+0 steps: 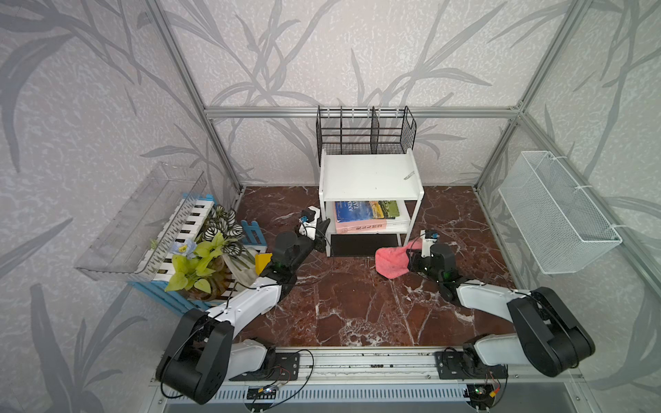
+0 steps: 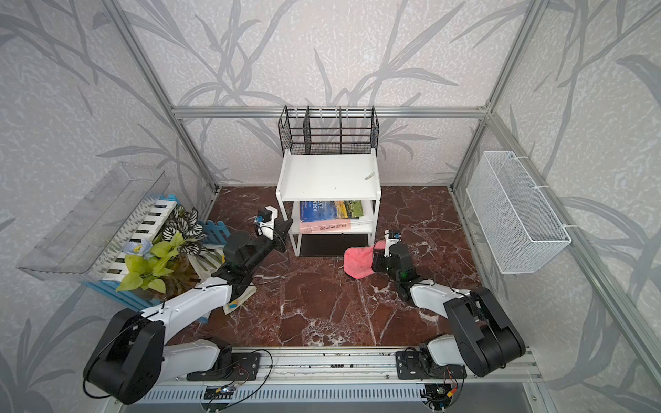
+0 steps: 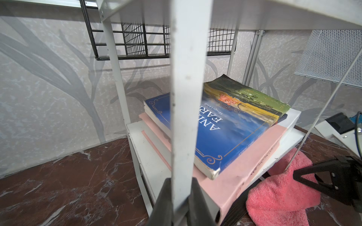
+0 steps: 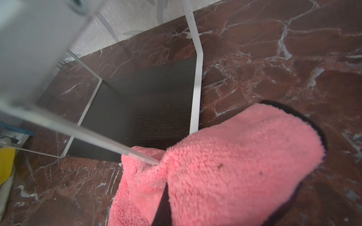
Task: Wipe the bookshelf clean with a cloth
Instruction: Wipe the dust from the shelf.
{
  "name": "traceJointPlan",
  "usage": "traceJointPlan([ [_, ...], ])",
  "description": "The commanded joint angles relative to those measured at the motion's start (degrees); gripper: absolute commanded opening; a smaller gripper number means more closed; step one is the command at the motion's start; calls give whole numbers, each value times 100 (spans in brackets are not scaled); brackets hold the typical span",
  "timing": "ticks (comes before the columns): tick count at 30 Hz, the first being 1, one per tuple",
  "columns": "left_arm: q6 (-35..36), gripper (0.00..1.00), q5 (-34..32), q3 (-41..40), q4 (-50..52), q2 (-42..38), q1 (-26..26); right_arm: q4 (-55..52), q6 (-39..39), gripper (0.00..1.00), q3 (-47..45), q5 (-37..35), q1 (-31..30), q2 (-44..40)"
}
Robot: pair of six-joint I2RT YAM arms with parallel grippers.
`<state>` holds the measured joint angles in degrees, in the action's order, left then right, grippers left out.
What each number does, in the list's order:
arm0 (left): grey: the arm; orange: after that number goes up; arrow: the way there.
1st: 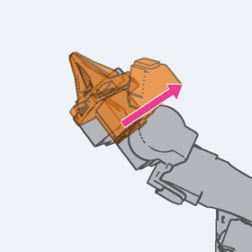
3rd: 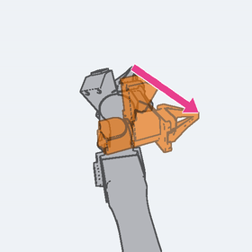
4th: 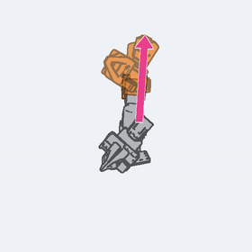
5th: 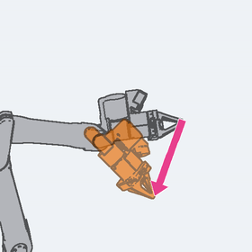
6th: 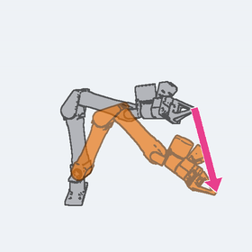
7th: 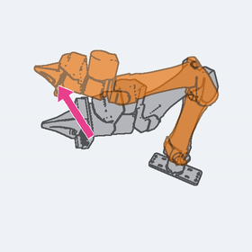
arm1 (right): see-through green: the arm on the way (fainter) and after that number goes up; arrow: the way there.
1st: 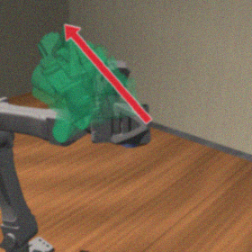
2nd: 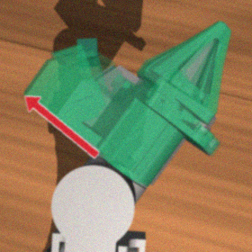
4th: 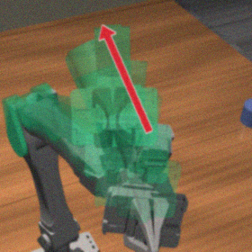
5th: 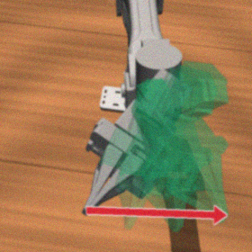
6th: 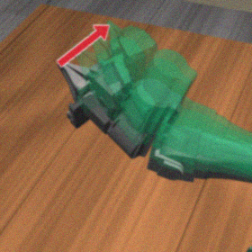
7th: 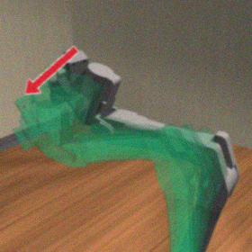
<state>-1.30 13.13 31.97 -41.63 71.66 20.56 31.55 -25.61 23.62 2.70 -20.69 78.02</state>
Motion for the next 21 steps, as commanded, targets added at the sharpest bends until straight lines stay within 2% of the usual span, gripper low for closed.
traceJointPlan([
  [1, -365, 0, -362, 229, 15, 225, -112, 503, 170, 0, 83, 143, -45, -498],
  [7, -424, 0, -253, 266, 59, 235, -113, 475, 745, 0, 266, 325, -262, -1233],
  [10, -441, 0, -235, 270, 49, 249, -113, 410, 954, 0, 383, 354, -503, -1274],
  [21, -560, 0, 268, 376, -55, 479, -104, 445, 1566, 0, 1321, 547, -1611, 1],
])
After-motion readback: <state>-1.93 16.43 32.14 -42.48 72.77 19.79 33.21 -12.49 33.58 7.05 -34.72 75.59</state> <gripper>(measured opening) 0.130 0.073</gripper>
